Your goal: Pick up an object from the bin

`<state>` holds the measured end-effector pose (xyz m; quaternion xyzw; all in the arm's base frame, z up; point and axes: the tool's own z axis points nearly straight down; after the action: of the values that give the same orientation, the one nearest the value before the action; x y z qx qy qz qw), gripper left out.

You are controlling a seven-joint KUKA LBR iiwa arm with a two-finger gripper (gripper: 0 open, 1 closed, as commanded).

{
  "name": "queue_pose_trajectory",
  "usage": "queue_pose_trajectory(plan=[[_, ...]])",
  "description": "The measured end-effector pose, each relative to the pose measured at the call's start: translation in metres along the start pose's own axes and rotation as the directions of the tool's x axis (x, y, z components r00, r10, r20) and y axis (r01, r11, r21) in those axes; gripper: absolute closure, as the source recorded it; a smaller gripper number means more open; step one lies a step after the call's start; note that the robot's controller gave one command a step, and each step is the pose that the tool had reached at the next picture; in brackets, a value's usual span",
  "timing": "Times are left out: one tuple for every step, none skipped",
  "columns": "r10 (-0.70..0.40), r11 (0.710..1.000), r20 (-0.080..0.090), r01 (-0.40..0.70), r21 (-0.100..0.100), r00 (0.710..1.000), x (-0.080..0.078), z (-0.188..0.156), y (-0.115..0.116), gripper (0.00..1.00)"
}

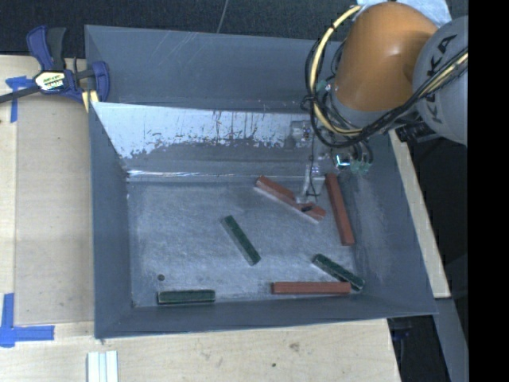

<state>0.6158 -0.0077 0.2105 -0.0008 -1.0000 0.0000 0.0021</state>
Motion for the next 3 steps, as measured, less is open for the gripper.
queue_pose_trajectory(plan=[[0.023, 1.000, 0.018, -0.023, -0.001, 1.000, -0.006, 0.031, -0.008, 0.00], [0.094, 0.996, 0.003, -0.094, 0.000, 0.996, -0.007, 0.143, -0.030, 0.00], [0.031, 1.000, 0.015, -0.031, 0.000, 0.999, -0.014, 0.057, -0.031, 0.00]])
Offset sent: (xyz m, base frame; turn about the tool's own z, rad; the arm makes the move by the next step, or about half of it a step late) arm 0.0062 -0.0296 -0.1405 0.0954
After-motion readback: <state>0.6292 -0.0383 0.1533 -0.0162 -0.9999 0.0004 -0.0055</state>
